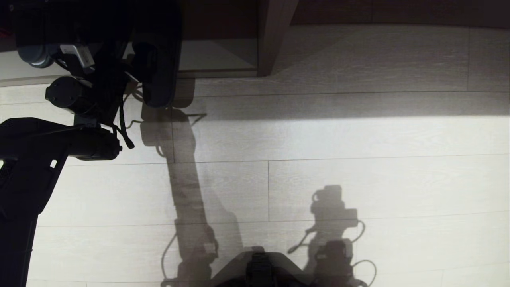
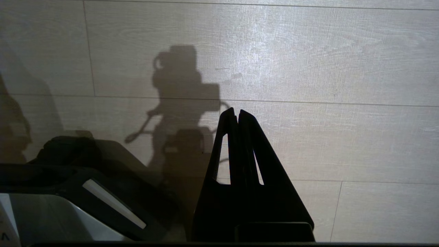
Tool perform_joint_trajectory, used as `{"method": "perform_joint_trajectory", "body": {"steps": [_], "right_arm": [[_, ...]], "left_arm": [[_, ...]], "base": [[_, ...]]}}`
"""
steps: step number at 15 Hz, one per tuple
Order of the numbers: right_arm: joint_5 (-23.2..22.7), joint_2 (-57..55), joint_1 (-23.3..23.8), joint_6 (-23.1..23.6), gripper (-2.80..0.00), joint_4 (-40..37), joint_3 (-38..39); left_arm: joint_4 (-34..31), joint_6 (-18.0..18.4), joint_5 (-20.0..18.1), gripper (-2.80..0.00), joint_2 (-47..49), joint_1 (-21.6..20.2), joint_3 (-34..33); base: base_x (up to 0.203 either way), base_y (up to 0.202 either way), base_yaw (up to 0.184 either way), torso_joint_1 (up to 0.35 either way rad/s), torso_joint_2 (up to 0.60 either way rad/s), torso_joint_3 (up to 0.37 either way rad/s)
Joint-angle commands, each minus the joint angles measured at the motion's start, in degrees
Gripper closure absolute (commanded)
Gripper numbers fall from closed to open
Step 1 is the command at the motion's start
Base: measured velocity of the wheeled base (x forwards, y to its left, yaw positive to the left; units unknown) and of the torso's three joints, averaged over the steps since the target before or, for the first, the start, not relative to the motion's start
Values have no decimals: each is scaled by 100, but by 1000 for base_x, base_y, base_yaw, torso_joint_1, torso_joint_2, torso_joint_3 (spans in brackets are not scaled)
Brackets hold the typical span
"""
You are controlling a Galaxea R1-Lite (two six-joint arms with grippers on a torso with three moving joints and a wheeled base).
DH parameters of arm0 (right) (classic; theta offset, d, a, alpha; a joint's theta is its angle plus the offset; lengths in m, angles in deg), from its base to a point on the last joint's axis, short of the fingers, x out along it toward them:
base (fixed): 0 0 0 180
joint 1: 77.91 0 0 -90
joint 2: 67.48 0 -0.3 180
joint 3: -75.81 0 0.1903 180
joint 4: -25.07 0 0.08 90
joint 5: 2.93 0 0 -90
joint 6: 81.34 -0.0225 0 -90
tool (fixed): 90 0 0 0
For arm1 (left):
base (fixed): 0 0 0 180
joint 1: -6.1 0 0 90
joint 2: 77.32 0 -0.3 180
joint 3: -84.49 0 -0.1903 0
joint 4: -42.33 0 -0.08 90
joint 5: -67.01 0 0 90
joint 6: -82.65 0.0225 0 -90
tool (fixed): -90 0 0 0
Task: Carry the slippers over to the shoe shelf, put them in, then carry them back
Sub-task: Pick up the slippers in the shoe cabinet
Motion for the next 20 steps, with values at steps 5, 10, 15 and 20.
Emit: {"method": "perform_joint_trajectory", "body": {"steps": [5, 10, 15, 20], "right_arm": [[-2, 4, 1, -2, 0, 0, 0], [-2, 4, 1, -2, 0, 0, 0], [-2, 4, -1, -2, 0, 0, 0], [-2, 4, 1, -2, 0, 0, 0]], "left_arm": [[50, 12, -9, -280, 189, -1, 200], [34, 12, 1, -280, 323, -1, 512], [-26, 56, 3, -280, 488, 7, 789], [-155, 82, -6, -280, 456, 4, 789]], "base": [[0, 0, 0, 0, 0, 0], [0, 0, 0, 0, 0, 0], [0, 0, 0, 0, 0, 0], [0, 0, 0, 0, 0, 0]]}}
